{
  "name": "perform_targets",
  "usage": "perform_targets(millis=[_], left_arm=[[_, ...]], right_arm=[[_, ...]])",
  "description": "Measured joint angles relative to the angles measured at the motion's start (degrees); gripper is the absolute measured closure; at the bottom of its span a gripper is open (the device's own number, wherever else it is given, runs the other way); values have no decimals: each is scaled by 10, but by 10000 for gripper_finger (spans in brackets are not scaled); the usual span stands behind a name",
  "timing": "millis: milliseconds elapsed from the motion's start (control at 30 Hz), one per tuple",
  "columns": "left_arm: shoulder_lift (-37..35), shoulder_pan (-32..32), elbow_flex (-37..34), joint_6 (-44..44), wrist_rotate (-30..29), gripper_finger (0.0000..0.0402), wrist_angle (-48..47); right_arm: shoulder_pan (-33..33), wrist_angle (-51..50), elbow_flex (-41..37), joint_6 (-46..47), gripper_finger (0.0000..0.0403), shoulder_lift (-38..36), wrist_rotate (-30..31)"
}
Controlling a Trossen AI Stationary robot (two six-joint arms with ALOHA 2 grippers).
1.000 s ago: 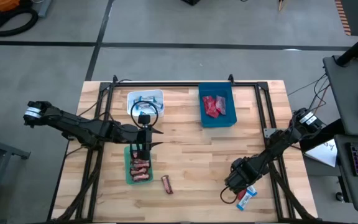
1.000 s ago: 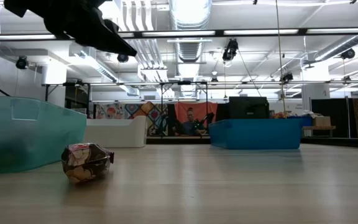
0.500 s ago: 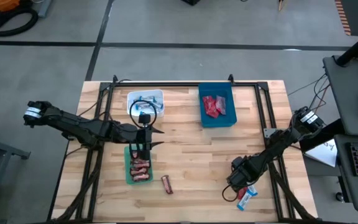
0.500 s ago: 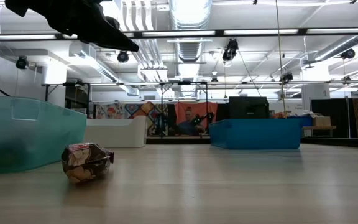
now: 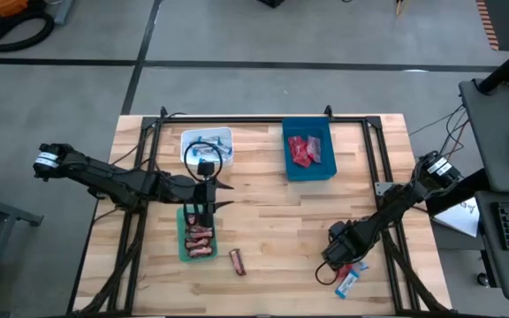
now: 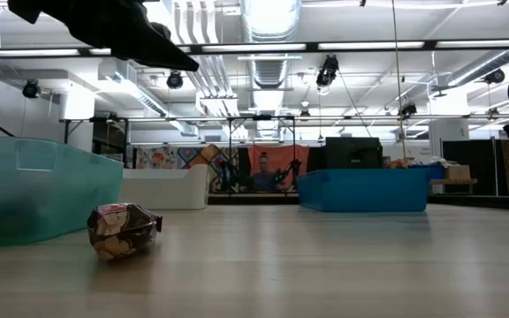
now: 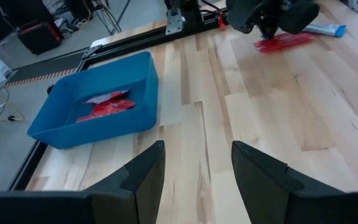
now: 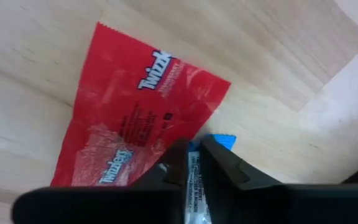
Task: Sort candy
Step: Put the white chocolate bar into the white bin
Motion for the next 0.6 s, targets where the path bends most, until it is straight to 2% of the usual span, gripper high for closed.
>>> perform_targets(millis=[167,367,467,600], left_arm=[[0,0,0,5,29,233,5],[0,0,0,5,36,233,11],[0,0,0,5,52,233,20],[0,0,0,13,111,233,45]], right_arm=[[0,-2,-3,2,393,-15,6],[0,-5,-3,8,394,-64,52],[0,-4,-3,8,394,-95,103],[0,-3,-3,-2,394,-139,197]])
